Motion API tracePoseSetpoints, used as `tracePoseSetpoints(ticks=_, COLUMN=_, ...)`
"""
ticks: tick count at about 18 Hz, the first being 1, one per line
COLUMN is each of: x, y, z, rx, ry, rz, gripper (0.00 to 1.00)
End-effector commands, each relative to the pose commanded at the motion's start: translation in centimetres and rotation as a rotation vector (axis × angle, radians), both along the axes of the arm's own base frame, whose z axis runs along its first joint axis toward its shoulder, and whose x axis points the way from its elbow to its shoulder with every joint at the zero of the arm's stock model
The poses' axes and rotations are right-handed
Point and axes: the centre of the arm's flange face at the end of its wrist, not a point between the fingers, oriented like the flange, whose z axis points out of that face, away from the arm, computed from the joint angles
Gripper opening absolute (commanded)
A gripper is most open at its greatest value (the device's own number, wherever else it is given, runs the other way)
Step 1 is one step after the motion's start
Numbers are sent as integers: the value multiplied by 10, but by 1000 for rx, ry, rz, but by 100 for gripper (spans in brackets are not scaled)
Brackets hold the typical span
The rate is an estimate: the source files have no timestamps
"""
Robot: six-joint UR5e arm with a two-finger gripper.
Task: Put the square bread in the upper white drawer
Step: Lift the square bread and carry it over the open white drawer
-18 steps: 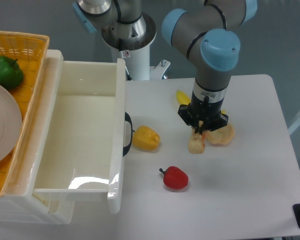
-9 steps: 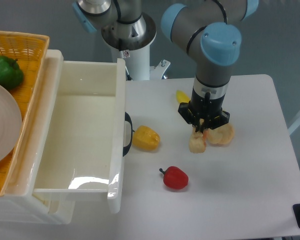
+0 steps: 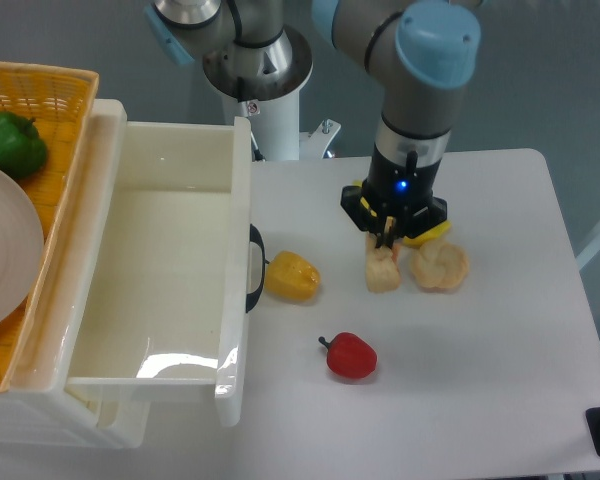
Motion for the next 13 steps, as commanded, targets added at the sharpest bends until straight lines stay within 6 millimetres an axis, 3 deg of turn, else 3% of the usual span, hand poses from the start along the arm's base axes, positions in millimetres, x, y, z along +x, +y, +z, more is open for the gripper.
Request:
tracePoseSetpoints(ticks=6, x=30, y=-1, z=44, rx=129, ry=-44, rz=137, gripper=2)
tracePoseSetpoints(ticks=11, x=67, y=24, z=52, rx=141, ry=-57, rz=112, gripper=3)
tracePoseSetpoints(ticks=13, x=71, y=26, z=61, rx=148, ry=-54, rz=127, gripper=4)
